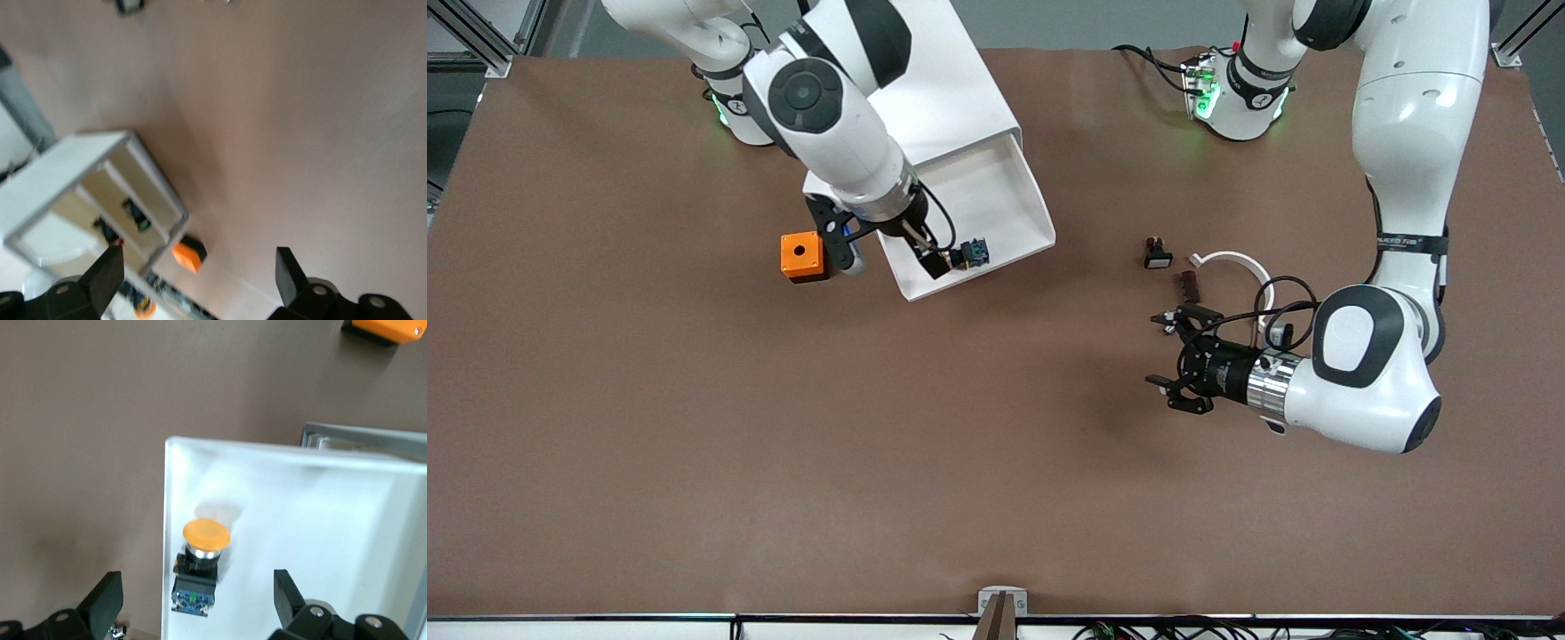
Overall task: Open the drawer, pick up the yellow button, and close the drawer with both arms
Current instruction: 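Release the drawer with the left gripper while the right gripper reaches in, then grasp the yellow-capped button in the drawer with the right gripper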
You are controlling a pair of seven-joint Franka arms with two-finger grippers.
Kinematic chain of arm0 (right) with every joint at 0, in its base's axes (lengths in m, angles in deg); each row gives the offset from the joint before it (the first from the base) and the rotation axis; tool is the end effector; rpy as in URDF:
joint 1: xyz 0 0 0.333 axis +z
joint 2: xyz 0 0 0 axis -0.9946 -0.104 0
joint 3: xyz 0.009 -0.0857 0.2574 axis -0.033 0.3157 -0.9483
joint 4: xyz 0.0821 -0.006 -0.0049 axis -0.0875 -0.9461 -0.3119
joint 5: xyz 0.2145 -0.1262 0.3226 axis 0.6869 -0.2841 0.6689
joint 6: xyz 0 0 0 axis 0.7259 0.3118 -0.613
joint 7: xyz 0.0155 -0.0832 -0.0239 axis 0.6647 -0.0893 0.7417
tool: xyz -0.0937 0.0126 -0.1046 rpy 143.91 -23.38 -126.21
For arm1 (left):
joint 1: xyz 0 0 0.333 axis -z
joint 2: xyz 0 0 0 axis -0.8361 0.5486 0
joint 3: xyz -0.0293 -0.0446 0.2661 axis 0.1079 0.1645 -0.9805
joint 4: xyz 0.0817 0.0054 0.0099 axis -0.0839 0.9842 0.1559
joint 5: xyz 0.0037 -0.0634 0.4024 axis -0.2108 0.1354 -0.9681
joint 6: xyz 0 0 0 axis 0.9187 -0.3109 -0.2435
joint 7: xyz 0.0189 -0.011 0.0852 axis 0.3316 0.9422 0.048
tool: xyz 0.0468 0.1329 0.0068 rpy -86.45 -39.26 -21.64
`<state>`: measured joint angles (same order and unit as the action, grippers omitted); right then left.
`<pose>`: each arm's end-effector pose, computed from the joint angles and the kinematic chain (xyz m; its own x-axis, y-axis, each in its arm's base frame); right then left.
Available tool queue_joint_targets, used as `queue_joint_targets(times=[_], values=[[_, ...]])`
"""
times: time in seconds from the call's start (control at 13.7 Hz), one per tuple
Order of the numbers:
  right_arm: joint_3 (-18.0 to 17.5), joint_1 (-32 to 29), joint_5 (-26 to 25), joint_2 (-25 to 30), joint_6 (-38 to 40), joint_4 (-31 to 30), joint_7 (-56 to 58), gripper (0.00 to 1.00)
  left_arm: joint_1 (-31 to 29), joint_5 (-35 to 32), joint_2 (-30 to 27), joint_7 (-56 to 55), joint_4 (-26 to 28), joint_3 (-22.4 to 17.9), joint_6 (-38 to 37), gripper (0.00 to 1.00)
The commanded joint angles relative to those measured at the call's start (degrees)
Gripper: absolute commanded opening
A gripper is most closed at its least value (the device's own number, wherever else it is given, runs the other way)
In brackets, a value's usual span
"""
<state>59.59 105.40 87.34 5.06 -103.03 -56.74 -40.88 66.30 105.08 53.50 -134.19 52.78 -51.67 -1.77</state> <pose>0.4809 0.4218 0.3796 0.4410 -0.8752 -0.1989 -0.8949 -0.4456 -0.0233 0.6466 -0.2103 0.2630 -0.2334 0.8121 -0.5348 0.8617 -0.0822 -0.5008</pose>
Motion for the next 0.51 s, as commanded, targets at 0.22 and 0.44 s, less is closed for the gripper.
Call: queue_joint_targets(times=[0.22, 0.44], values=[[0.2, 3.7, -0.7, 0.4, -8.6, -6.2, -5.5, 0.99, 1.8, -15.7, -2.3, 13.9, -0.1, 0.3, 2.0, 1.0], [-0.1, 4.6, -4.8, -1.2, -9.7, -6.1, -9.1, 0.99, 3.6, -16.3, -2.2, 19.9, -0.8, 0.6, 7.7, 1.0]])
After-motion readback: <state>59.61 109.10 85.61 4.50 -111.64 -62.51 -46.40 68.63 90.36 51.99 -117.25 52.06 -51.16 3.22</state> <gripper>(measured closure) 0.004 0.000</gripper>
